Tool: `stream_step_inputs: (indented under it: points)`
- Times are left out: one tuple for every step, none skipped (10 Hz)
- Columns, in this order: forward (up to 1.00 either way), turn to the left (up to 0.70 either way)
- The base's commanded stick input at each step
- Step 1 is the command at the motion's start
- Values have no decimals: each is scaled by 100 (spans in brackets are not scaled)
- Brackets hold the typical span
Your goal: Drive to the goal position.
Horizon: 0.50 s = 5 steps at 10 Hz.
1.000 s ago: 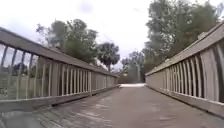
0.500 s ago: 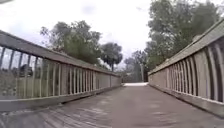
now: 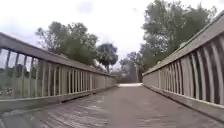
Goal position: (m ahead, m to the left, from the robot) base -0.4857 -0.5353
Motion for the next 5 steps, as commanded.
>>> stream_step_inputs:
  points:
    - [-50, 25]
    - [-50, 25]
    - [-50, 25]
    - [-50, 25]
    - [-50, 25]
